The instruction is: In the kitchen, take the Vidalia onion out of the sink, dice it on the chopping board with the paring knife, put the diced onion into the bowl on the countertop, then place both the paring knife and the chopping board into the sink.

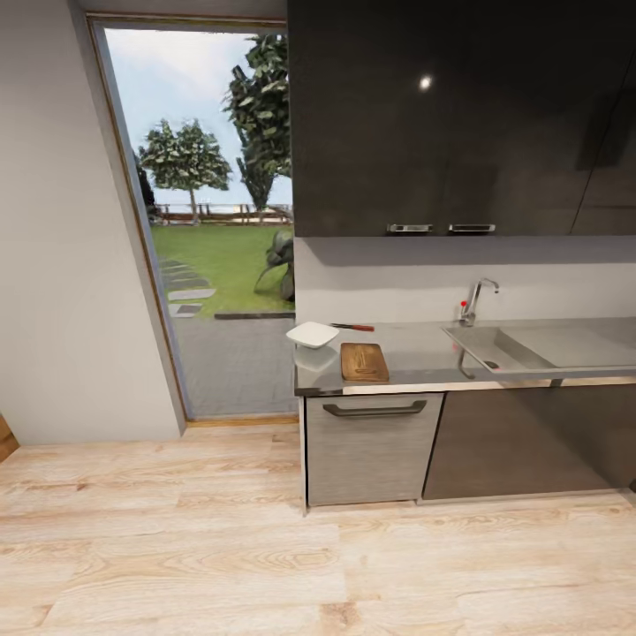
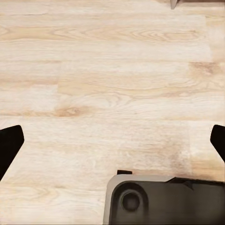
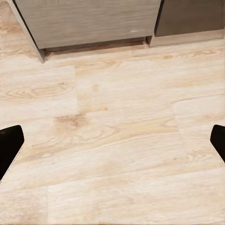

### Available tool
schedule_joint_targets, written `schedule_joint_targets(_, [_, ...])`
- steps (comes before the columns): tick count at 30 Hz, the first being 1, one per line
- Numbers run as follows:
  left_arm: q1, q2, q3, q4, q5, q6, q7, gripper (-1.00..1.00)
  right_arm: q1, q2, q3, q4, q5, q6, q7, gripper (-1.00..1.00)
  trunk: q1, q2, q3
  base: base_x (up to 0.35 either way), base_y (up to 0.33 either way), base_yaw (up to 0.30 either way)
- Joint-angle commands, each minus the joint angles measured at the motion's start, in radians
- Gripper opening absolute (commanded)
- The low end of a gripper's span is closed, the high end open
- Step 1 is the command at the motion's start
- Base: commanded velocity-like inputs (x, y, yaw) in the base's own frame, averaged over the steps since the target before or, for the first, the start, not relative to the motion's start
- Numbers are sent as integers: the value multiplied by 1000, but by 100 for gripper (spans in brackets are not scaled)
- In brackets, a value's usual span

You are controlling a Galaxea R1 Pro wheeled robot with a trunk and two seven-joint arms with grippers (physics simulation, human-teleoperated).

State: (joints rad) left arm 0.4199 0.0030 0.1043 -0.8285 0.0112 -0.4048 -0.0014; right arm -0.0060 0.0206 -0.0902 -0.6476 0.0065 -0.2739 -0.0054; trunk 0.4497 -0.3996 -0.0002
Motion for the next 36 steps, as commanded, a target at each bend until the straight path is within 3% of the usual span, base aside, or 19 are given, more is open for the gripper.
schedule_joint_targets(1, [0, 0, 0, 0, 1, -2, 0, 100, 0, 1, -2, -7, 1, -5, -1, 100, 0, 0, 0, 0, 0, 0])
schedule_joint_targets(5, [0, 0, 0, 5, 1, 0, 0, 100, 0, 3, -1, -191, 2, 29, -25, 100, 0, 0, 0, 0, 0, 0])
schedule_joint_targets(7, [0, -1, 1, 5, 1, 1, 0, 100, 0, 3, 0, -268, 2, 94, -45, 100, 0, 0, 0, 0, 0, 0])
schedule_joint_targets(9, [0, -2, 1, 9, 1, 1, 0, 100, -4, 4, 1, -377, 0, 214, -83, 100, 0, 0, 0, 0, 0, 0])
schedule_joint_targets(14, [0, -4, 2, 28, 1, 1, 0, 100, -45, 6, 2, -521, -1, 366, -127, 100, 0, 0, 0, 0, 0, 0])
schedule_joint_targets(18, [0, -4, 2, 33, 1, 0, 0, 100, -113, 7, 3, -555, -3, 420, -146, 100, 0, 0, 0, 0, 0, 0])
schedule_joint_targets(25, [0, -4, 1, 34, 1, -2, 0, 100, -258, 11, 3, -565, -7, 590, -182, 100, 0, 0, 0, 0, 0, 0])
schedule_joint_targets(30, [0, -5, 0, 34, 1, -4, -1, 100, -341, 58, 3, -566, -5, 639, -216, 100, 0, 0, 0, 71, 0, 0])
schedule_joint_targets(36, [0, -5, 0, 35, 1, -5, -3, 100, -410, 129, 3, -568, -7, 649, -368, 100, 0, 0, 0, 287, 24, 0])
